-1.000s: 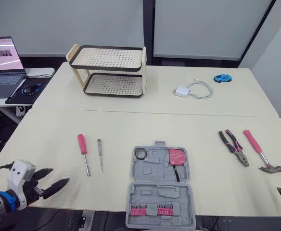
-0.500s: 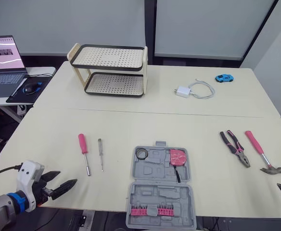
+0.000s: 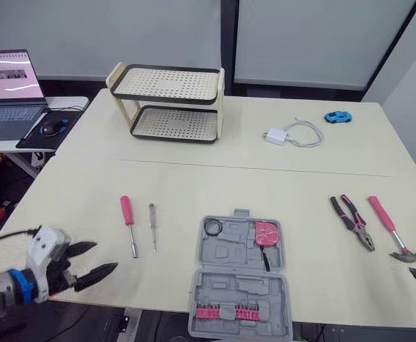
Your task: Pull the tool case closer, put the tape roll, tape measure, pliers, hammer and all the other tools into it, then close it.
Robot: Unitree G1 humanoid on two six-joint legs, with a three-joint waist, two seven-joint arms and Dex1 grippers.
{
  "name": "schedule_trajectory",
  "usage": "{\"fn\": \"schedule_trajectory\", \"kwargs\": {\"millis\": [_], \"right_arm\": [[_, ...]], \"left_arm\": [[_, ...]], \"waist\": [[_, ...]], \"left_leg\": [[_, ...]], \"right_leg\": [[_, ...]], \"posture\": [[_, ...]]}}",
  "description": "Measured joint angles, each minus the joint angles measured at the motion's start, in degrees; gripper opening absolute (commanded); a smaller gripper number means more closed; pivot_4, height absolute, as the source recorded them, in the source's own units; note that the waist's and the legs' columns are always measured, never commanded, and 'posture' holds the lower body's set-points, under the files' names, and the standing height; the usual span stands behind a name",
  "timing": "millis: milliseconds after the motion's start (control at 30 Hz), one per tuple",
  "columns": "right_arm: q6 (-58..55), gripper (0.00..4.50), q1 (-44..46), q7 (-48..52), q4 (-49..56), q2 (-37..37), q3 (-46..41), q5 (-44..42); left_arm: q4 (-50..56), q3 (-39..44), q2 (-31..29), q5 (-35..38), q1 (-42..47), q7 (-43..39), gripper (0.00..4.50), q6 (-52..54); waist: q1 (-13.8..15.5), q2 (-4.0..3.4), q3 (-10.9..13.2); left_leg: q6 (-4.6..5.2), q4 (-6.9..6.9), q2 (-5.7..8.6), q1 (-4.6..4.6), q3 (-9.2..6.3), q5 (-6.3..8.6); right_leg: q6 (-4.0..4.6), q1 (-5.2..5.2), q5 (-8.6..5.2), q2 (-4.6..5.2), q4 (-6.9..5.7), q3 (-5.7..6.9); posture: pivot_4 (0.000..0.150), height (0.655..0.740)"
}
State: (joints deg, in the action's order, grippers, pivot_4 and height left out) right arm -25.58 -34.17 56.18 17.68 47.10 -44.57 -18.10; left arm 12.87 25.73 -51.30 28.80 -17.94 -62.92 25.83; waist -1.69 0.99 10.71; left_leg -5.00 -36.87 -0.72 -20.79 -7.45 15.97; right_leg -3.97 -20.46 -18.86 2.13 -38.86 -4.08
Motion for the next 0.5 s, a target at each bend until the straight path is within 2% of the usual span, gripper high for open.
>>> {"fn": "schedule_trajectory", "kwargs": {"millis": [67,200,500], "right_arm": [[-0.59,4.46,2.22,-1.04,2.26,-0.24,1.95,-0.50],[-2.87,4.46,8.52,-5.83,4.05,-1.58,9.23,-0.19],[-5.28,4.46,19.79,-18.00,-4.15,-6.93,23.38,6.22]], "left_arm": [[1.23,-3.65,-0.59,0.59,6.44,-1.55,4.50,0.14],[3.63,-11.95,0.34,3.04,18.68,-3.55,4.50,1.13],[3.38,-22.22,3.44,4.85,29.60,-10.66,4.50,-0.19]], "waist": [[-0.06,-0.03,-0.01],[-0.26,0.02,0.02],[-0.25,-0.07,0.07]], "left_leg": [[0.00,0.00,0.02,0.01,0.02,0.00],[0.00,0.00,0.03,-0.04,0.03,0.00],[0.01,0.07,0.04,-0.13,0.00,0.01]], "right_leg": [[-0.25,0.04,0.19,0.00,0.00,-0.01],[-0.10,-0.02,0.35,0.00,0.04,-0.01],[-0.06,-0.17,0.34,0.00,-0.01,0.02]], "posture": [[0.150,0.7350],[0.150,0.7350],[0.150,0.7350]]}}
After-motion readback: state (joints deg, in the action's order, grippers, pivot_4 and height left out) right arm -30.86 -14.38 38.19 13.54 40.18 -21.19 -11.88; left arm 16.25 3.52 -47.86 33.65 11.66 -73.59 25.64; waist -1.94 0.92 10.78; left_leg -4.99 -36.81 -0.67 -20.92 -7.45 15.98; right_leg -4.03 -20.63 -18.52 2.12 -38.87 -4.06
